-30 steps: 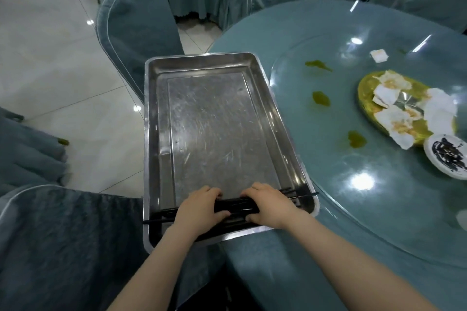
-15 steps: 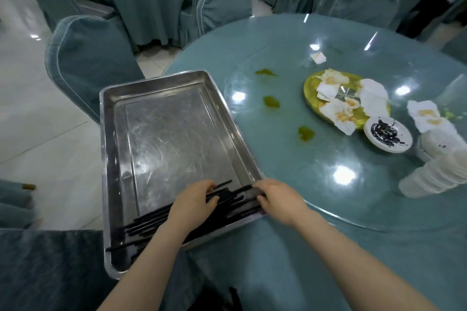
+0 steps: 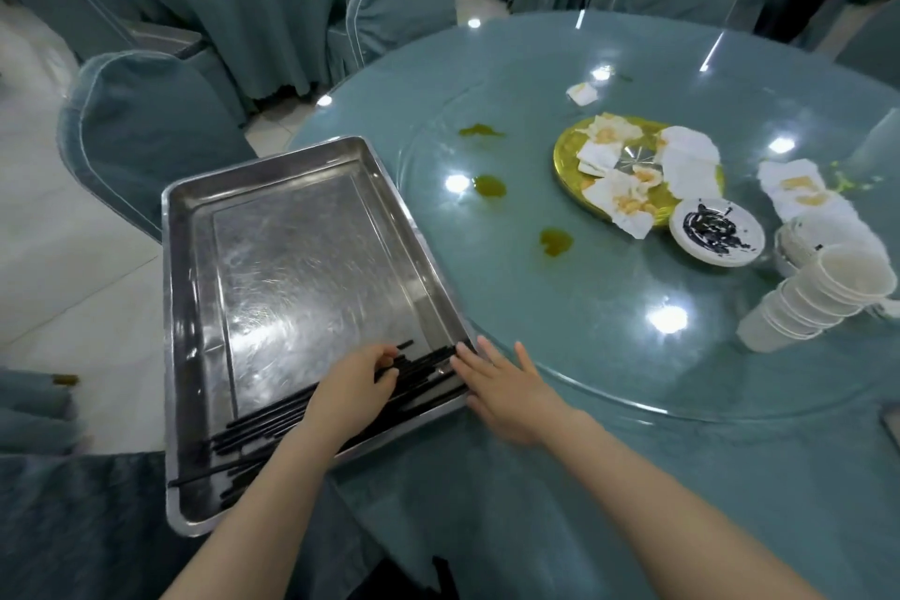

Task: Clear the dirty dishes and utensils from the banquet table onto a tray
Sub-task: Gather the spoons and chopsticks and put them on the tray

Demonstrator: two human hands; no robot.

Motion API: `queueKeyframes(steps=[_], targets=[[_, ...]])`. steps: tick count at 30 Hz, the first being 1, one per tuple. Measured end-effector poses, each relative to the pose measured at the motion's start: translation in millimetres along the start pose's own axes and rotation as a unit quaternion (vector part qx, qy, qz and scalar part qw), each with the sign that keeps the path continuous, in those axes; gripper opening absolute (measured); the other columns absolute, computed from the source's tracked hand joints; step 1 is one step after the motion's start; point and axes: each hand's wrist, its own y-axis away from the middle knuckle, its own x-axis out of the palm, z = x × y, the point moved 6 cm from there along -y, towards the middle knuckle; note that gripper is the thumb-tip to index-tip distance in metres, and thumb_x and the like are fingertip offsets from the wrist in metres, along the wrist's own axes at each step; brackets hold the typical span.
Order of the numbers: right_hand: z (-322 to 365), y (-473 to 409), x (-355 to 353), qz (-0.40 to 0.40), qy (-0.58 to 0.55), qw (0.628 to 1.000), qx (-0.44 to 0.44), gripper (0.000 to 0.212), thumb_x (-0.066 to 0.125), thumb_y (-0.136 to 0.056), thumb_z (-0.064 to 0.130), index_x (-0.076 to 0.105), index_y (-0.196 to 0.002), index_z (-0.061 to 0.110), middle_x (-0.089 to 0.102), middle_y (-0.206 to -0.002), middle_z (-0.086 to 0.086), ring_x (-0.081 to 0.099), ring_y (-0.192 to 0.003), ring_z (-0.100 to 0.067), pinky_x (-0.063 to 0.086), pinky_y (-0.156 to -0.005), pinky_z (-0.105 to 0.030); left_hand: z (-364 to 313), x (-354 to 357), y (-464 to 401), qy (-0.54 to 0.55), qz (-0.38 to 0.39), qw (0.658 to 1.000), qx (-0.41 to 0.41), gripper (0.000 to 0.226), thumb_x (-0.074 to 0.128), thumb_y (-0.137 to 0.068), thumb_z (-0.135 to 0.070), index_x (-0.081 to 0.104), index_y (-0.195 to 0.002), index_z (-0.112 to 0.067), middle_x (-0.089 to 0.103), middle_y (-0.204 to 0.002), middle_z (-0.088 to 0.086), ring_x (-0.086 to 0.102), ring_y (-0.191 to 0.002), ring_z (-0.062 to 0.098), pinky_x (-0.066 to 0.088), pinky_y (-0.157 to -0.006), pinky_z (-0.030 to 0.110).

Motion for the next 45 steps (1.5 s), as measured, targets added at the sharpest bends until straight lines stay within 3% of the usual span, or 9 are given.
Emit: queueKeyframes(steps=[6,10,16,20,26,34,39,41,45], targets=[[-47.5,36.3,-25.7,-0.065,-0.093,0.991,0.078,0.056,0.033,-0.100,0.035,0.013,-0.151,0.023,0.002,-0.159,0.009,-0.004,-0.146,-0.014,0.002,-0.116,-0.048,-46.4,11.3,-5.2,0.005,0.000,0.999,0.041,0.028,0.054,-0.094,-0.022,0.057,-0.123,-0.023,0.064,-0.116,-0.007,0.056,-0.098,0.006,0.044,-0.088,0.021],[-95.3,75.9,-40.5,-0.156,-0.165,0.963,0.143,0.051,0.045,-0.097,0.031,0.032,-0.146,0.021,0.014,-0.158,0.003,0.007,-0.146,-0.015,0.011,-0.119,-0.038,-95.2,25.3,-16.3,0.018,-0.002,0.996,0.084,0.025,0.055,-0.093,-0.019,0.059,-0.118,-0.024,0.064,-0.108,-0.011,0.056,-0.093,0.003,0.041,-0.085,0.018],[-162.2,139.5,-43.6,-0.255,-0.233,0.914,0.215,0.045,0.055,-0.091,0.019,0.048,-0.135,0.018,0.036,-0.149,0.000,0.023,-0.142,-0.016,0.010,-0.111,-0.017,-166.1,61.3,-29.8,0.043,0.016,0.989,0.143,0.026,0.059,-0.090,-0.012,0.061,-0.116,-0.015,0.065,-0.105,-0.006,0.058,-0.094,0.005,0.036,-0.079,0.005],[-207.6,185.3,-39.3,-0.315,-0.290,0.860,0.277,0.039,0.060,-0.086,0.008,0.057,-0.125,0.012,0.050,-0.136,-0.005,0.043,-0.130,-0.021,0.023,-0.108,-0.020,-215.0,89.1,-40.3,0.025,0.038,0.983,0.180,0.029,0.060,-0.089,-0.011,0.061,-0.118,-0.015,0.066,-0.105,-0.005,0.057,-0.093,0.005,0.036,-0.083,0.011],[-276.0,239.3,-30.1,-0.366,-0.302,0.818,0.325,0.035,0.061,-0.083,0.004,0.062,-0.118,0.010,0.059,-0.123,-0.004,0.052,-0.116,-0.021,0.030,-0.099,-0.018,-278.2,145.2,-52.8,0.032,0.076,0.973,0.215,0.031,0.062,-0.087,-0.007,0.059,-0.117,-0.015,0.065,-0.101,-0.007,0.058,-0.092,0.003,0.033,-0.079,-0.001],[-363.5,266.2,-34.2,-0.372,-0.315,0.777,0.399,0.038,0.056,-0.088,0.008,0.056,-0.125,0.016,0.055,-0.128,-0.002,0.050,-0.119,-0.020,0.032,-0.098,-0.024,-344.2,208.3,-76.6,0.042,0.125,0.969,0.210,0.061,0.071,-0.082,-0.019,0.040,-0.135,-0.025,0.054,-0.117,-0.014,0.053,-0.106,0.002,0.039,-0.094,0.019],[-436.9,265.5,-64.2,-0.355,-0.258,0.783,0.441,0.050,0.049,-0.084,-0.002,0.050,-0.132,0.014,0.049,-0.136,-0.008,0.046,-0.124,-0.027,0.036,-0.101,-0.034,-375.1,238.4,-96.3,0.102,0.144,0.963,0.202,0.085,0.081,-0.071,-0.023,0.030,-0.137,-0.037,0.047,-0.129,-0.021,0.048,-0.113,-0.001,0.037,-0.082,0.006],[-465.8,265.8,-69.7,-0.311,-0.225,0.798,0.464,0.053,0.045,-0.082,-0.006,0.048,-0.132,0.013,0.047,-0.136,-0.009,0.043,-0.124,-0.031,0.039,-0.098,-0.039,-386.5,249.0,-101.3,0.150,0.161,0.952,0.213,0.087,0.084,-0.067,-0.019,0.033,-0.134,-0.039,0.047,-0.131,-0.025,0.046,-0.119,-0.005,0.038,-0.089,0.006],[-507.5,258.9,-65.0,-0.171,-0.094,0.860,0.472,0.058,0.047,-0.084,-0.002,0.036,-0.140,0.012,0.042,-0.136,-0.007,0.034,-0.127,-0.030,0.039,-0.100,-0.040,-397.6,265.0,-108.6,0.171,0.168,0.945,0.223,0.087,0.087,-0.063,-0.015,0.042,-0.137,-0.017,0.053,-0.131,-0.012,0.047,-0.123,0.000,0.036,-0.098,0.009]])
